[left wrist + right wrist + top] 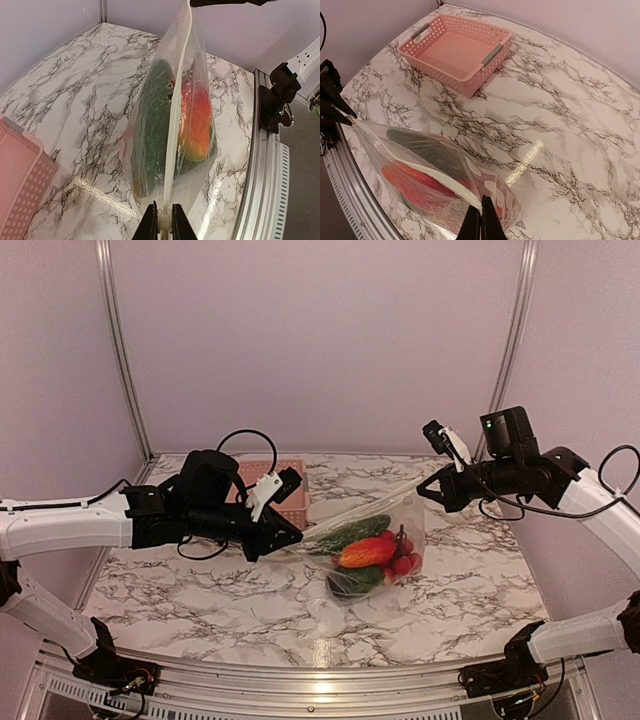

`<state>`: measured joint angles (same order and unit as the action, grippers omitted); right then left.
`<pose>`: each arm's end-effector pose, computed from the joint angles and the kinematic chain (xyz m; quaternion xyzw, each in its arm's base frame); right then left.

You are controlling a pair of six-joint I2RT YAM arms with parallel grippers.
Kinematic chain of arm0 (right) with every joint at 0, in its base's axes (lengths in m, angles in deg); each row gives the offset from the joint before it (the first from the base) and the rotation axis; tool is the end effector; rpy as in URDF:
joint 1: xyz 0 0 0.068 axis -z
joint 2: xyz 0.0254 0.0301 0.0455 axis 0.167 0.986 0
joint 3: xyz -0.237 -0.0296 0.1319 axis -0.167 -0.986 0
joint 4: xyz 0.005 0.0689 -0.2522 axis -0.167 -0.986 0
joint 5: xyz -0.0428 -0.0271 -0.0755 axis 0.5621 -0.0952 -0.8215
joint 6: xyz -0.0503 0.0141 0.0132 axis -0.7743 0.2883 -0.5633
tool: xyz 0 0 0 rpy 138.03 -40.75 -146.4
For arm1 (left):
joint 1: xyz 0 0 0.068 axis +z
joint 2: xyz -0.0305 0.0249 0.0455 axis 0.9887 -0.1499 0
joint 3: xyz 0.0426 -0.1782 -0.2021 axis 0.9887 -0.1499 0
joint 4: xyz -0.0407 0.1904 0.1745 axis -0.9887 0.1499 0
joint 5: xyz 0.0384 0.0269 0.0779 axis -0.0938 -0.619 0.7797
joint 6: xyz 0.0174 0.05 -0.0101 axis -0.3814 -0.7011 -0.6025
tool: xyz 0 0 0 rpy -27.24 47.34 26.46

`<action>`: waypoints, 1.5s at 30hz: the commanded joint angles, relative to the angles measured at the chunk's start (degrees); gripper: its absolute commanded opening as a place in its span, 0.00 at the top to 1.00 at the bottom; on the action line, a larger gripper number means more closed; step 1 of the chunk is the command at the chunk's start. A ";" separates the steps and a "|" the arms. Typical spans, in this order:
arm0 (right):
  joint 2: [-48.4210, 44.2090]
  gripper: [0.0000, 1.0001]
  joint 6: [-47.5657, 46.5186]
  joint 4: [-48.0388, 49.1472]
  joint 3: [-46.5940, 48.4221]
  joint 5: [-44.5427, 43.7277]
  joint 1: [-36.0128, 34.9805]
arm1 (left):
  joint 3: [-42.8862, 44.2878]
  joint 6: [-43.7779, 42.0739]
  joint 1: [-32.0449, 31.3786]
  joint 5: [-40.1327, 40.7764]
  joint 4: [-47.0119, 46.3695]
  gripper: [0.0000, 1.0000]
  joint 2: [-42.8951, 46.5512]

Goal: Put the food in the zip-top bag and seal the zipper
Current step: Zip the zipper of the food storage bag, then place the zipper food storage bag at the center of the board, then reset both arms

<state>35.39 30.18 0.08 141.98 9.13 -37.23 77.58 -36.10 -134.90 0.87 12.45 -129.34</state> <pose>0.2056 0.1201 0.3520 -0.2895 0.8441 0.2345 0.3855 0.1822 -0.2621 0.2913 0.4450 0.7138 -0.3330 0.4260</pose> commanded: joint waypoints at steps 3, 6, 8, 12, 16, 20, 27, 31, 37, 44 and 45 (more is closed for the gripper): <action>-0.91 1.00 1.15 2.78 0.79 -6.37 1.86 | -0.86 -0.22 0.72 2.62 3.23 0.91 -0.25; 0.23 1.00 2.18 4.28 1.42 -7.25 2.77 | 2.51 -0.97 1.34 6.19 1.94 0.93 -3.60; 1.39 1.00 3.16 5.96 1.75 -7.03 4.19 | 6.44 -2.26 1.86 7.02 2.03 0.94 -7.34; 3.99 1.00 4.83 10.51 2.84 -7.35 7.50 | 17.09 -4.53 3.22 9.02 2.77 0.94 -15.37; 6.79 1.00 4.30 13.64 5.83 -9.80 8.47 | 28.09 -5.67 5.58 9.59 2.53 0.94 -21.92; 6.69 1.00 4.22 13.78 3.79 -10.74 8.46 | 33.19 -7.94 5.81 7.72 3.88 0.94 -25.31; -4.89 0.83 7.69 16.32 -11.38 -3.69 8.46 | 23.08 -2.67 5.52 -0.78 3.47 0.83 -22.47; -9.36 0.54 8.60 11.12 -12.56 4.92 8.46 | 16.81 -2.66 2.50 4.81 3.63 0.46 -16.06; -13.10 0.18 10.42 7.46 -4.31 2.41 8.46 | 19.32 -0.60 1.09 10.00 9.13 0.01 -10.19; -7.13 0.02 13.54 4.43 3.91 -19.34 8.50 | 30.54 15.89 3.81 27.39 25.87 0.01 -12.55; -6.14 0.01 13.60 4.32 5.06 -21.98 8.46 | 31.12 16.96 4.34 27.87 26.51 0.01 -12.10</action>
<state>25.51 41.06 7.95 143.14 2.09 -29.19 104.85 -28.21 -132.76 19.66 27.55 -140.75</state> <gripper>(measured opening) 0.984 0.990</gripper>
